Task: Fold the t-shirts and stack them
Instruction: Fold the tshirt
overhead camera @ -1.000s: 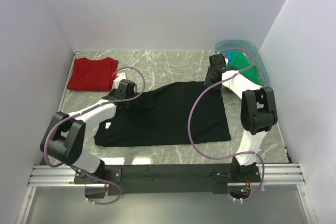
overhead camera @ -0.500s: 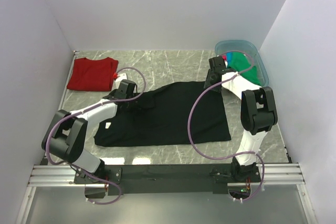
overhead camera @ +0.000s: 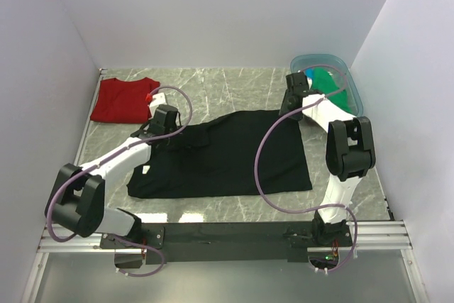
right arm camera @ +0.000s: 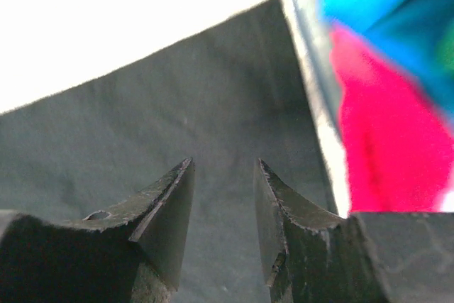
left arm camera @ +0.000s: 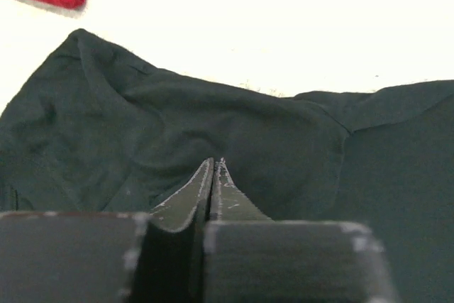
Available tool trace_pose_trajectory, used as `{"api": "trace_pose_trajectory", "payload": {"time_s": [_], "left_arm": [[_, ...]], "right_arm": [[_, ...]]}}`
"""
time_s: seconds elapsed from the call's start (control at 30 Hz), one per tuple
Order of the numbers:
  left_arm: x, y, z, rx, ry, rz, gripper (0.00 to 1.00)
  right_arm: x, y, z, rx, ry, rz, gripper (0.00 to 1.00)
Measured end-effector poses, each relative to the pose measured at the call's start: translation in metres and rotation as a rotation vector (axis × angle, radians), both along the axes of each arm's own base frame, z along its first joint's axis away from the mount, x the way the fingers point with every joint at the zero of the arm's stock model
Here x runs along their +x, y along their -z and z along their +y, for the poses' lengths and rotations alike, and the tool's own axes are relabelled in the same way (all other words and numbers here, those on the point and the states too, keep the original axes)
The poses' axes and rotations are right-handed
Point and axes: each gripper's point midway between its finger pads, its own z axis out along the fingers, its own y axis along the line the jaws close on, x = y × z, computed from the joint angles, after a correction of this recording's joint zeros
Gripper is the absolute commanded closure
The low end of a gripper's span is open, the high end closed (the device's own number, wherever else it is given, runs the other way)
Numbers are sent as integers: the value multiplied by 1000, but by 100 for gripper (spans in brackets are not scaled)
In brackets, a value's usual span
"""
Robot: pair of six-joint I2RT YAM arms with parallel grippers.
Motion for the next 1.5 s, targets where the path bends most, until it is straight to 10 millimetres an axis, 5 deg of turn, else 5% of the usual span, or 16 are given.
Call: {"api": "trace_pose_trajectory", "payload": {"time_s": [0.2,0.67,0.77,1.17,1.27,1.5], "left_arm": [[0,3,0,-1,12,12,69],[-3,46,-3,19,30,128,62],[-3,51,-3,22,32,138,63],[-1,54,-6,13,40,140,99],[-2,52,-6,12,43,137,100],[1,12,-2,-29,32,34,99]], "right_arm": [[13,-10,-8,3,24,-31,54],[9,-5,-7,11,17,-17,54],[9,-5,-6,17,14,-18,54],[9,-5,-5,20,11,-17,54],[8,-3,-5,17,9,-14,54],[5,0,-6,17,8,-6,54]]}}
